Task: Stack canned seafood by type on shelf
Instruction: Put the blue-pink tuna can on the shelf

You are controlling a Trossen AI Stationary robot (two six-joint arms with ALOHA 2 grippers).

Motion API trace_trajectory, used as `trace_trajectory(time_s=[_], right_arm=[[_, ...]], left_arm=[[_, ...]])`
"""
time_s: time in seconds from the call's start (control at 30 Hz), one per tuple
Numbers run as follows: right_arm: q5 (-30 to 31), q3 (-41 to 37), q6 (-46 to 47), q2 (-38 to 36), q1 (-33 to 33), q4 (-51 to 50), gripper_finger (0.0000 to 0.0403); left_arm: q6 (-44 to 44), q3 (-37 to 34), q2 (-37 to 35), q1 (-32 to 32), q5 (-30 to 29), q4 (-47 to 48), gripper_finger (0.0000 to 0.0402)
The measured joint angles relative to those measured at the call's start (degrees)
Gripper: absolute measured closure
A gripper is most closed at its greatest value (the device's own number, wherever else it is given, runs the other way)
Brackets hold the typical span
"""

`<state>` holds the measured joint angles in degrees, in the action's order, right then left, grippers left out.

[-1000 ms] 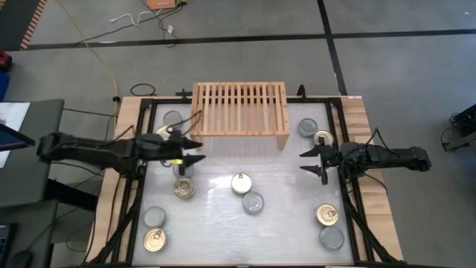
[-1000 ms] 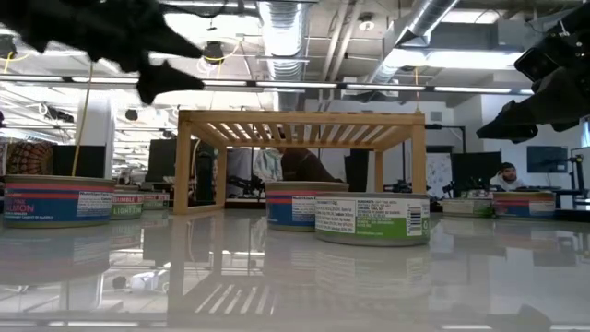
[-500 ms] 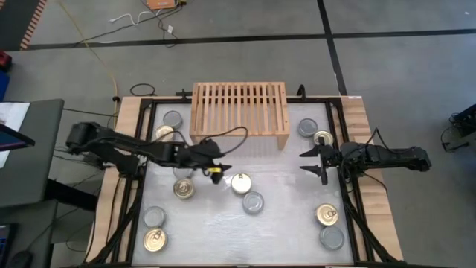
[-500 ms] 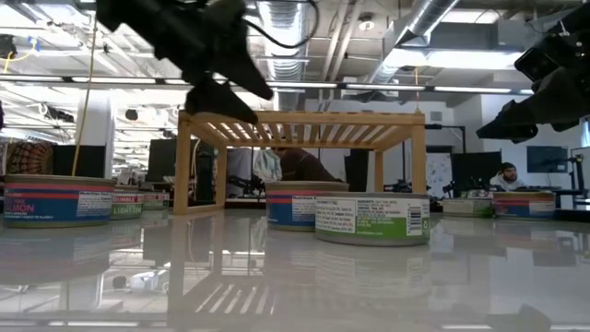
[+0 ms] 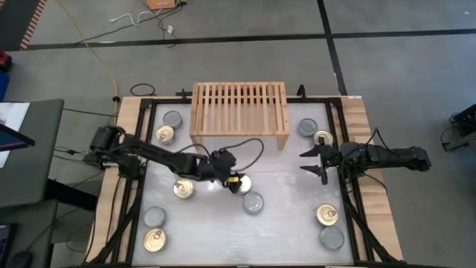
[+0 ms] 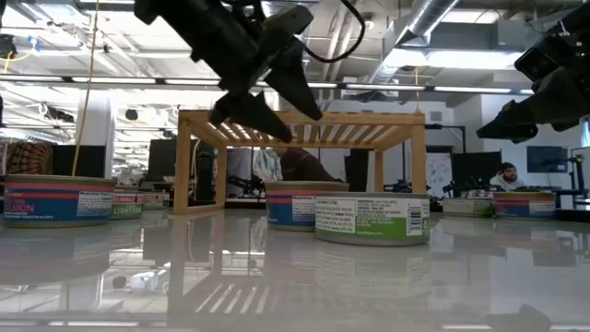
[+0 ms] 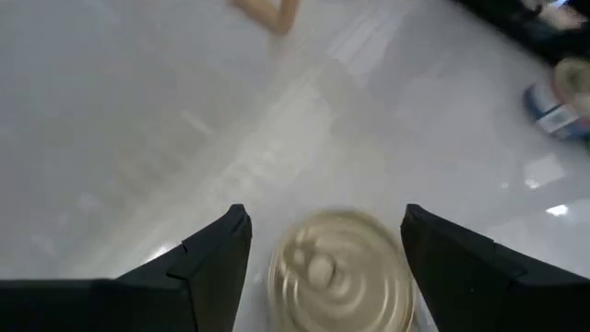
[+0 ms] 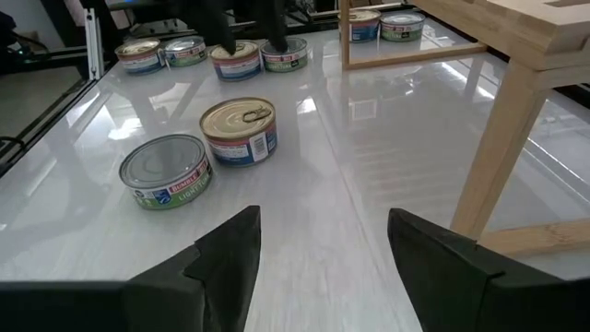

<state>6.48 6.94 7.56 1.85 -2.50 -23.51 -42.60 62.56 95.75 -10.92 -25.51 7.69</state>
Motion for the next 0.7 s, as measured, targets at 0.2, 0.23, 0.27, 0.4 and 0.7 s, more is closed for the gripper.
trace_trajectory(time_s=[0.2, 0.23, 0.27, 0.4, 0.7], right_arm=[[0.0, 0.0, 0.0, 0.0, 0.0, 0.0, 0.0137], [0.0, 0.0, 0.0, 0.0, 0.0, 0.0, 0.0137], [0.0, 0.0, 0.0, 0.0, 0.0, 0.0, 0.0137], [0.0, 0.0, 0.0, 0.0, 0.0, 0.0, 0.0137], [0.0, 0.0, 0.0, 0.0, 0.0, 0.0, 0.0137]], left_arm=[[-6.4, 0.6, 0.0, -5.8, -8.5, 4.4, 0.0139], [-7.5, 0.6, 0.0, -6.9, -9.5, 5.0, 0.0139], [-8.8, 0.6, 0.0, -7.8, -10.3, 5.3, 0.0139], [-12.8, -0.3, 0.0, -11.0, -12.4, 5.8, 0.0139], [-20.9, -4.9, 0.0, -15.7, -12.7, 5.7, 0.0139]])
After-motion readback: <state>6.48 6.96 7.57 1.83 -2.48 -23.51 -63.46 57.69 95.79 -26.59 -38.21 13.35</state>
